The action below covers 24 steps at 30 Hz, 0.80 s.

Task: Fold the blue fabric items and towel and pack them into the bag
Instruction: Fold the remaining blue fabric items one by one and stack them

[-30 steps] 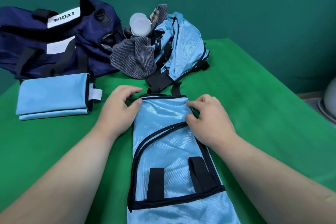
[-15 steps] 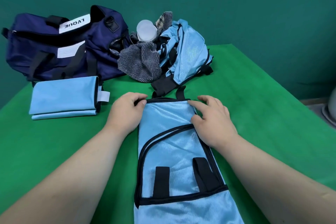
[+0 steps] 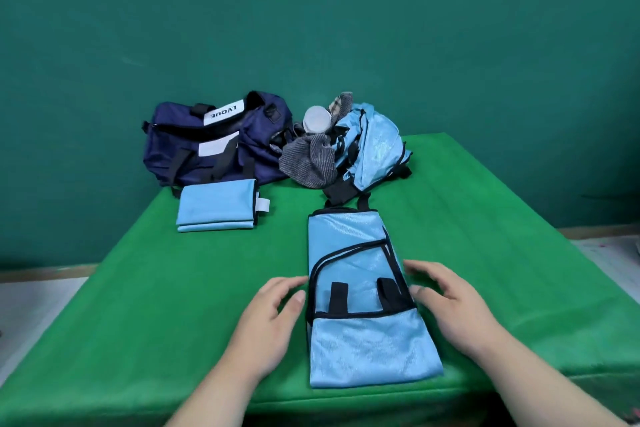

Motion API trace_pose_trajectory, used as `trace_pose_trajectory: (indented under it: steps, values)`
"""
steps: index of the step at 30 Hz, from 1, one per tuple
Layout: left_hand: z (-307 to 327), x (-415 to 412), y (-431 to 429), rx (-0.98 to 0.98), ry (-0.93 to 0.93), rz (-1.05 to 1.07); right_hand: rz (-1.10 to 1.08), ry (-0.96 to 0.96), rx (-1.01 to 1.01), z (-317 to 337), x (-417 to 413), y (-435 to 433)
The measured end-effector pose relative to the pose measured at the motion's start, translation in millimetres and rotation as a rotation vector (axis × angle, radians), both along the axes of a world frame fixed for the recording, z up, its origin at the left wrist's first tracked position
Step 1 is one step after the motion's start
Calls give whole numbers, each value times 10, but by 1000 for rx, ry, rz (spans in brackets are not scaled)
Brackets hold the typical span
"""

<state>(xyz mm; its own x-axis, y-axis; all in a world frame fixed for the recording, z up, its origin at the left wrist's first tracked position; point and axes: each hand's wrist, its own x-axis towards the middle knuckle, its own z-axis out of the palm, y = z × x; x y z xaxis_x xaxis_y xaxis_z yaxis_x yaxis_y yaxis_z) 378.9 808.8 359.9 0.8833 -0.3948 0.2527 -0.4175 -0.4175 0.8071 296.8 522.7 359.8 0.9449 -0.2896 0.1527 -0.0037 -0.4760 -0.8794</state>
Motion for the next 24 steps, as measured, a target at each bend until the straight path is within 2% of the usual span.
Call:
trace_pose_trajectory:
  steps: [4,7,11,17,24]
  values:
    - [-76,-285,145,57,-48,-1,35,-46,-116,-36,-367,107]
    - [-145,-460,203,208,-161,-33,30,-40,-254,-95,-506,175]
    - [-159,-622,185,307,-232,-53,-25,-27,-270,-77,-572,234]
    - [-199,-614,130,394,-248,-40,-18,6,-417,-65,-560,284]
    - [-156,-622,11,416,-238,-13,-59,-19,-363,-23,-551,332]
